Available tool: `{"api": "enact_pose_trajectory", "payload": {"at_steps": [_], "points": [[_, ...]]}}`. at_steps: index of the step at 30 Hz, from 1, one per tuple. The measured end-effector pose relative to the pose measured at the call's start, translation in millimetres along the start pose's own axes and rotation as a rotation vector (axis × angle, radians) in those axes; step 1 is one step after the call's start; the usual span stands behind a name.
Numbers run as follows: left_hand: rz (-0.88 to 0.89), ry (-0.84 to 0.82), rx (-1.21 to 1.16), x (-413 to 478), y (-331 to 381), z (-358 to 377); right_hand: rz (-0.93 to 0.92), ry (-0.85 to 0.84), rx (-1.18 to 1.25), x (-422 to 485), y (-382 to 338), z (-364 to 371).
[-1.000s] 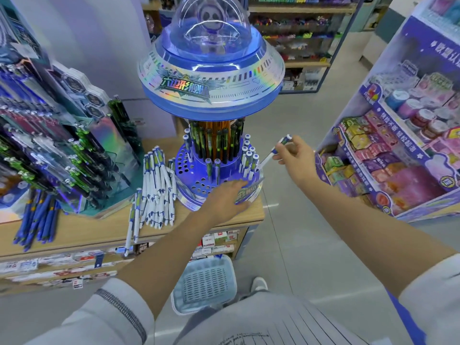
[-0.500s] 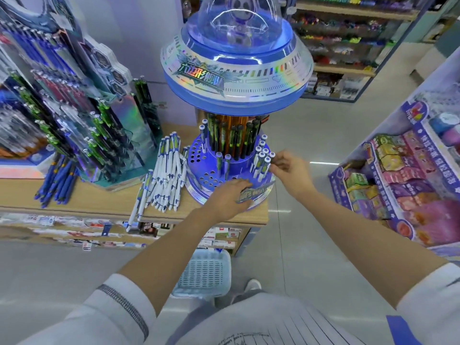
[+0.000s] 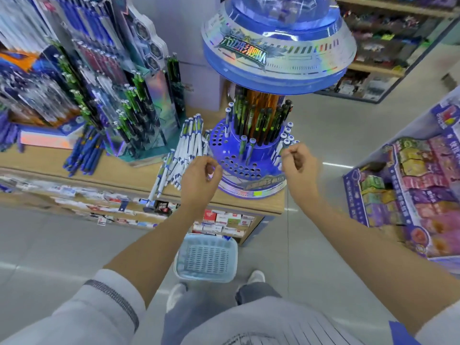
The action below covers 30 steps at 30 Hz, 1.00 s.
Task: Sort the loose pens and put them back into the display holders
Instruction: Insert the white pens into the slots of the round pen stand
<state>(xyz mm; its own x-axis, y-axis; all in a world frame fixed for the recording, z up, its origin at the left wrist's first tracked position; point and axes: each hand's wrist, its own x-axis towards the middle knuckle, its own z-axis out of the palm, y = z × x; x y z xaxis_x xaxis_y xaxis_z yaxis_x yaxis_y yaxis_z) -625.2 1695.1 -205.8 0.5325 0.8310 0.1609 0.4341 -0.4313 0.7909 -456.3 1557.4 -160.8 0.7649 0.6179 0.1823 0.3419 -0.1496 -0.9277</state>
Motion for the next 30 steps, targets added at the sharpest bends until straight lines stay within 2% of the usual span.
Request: {"api": "enact_pose_trajectory", "payload": {"at_steps": [4,8,13,16,22,30], "points": [[-0.166,0.013,0.114,13.7,-53.1,-40.5,0.002,-0.140,0.030,-29.1,-18.9,55.5],[-0.285,-0.127,0.210,15.5,-101.1,-76.1,0.139,-0.306,0.006,-52.3,-16.4,114.1],[-0.352,-0.324,0.290,22.3,-137.9,-100.6,0.400,-0.292,-0.016,-67.4,-3.3,180.5],[-0.327,-0.411,0.330,28.5,-142.3,-100.6,0.503,-0.219,-0.036,-66.9,9.2,203.4],[-0.234,-0.433,0.341,40.6,-142.9,-86.4,0.668,-0.127,-0.001,-51.0,10.4,225.0],[-0.359,-0.463,0.131,52.7,-152.2,-89.2,0.729,-0.088,-0.027,-44.6,14.5,227.8]]}}
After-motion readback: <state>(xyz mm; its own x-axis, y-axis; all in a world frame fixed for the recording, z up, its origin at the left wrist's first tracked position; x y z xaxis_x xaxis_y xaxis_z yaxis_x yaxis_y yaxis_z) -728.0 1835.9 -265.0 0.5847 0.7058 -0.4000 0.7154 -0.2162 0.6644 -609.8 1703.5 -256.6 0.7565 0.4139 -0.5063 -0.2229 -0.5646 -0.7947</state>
